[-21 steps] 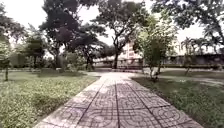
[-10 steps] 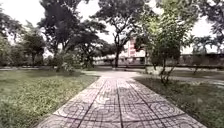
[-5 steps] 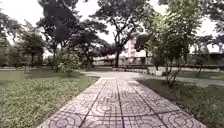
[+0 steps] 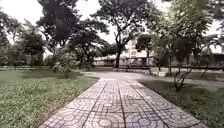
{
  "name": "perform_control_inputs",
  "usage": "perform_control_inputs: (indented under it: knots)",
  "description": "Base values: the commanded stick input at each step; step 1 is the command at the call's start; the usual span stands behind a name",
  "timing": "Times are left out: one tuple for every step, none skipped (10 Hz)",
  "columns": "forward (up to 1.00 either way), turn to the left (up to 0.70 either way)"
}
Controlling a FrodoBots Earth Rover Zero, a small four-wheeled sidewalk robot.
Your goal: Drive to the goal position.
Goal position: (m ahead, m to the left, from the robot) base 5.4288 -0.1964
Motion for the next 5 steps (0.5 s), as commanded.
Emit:
perform_control_inputs:
  knots:
    - [0.7,0.0]
    - [0.7,0.0]
    - [0.7,0.0]
    - [0.7,0.0]
    - [0.7,0.0]
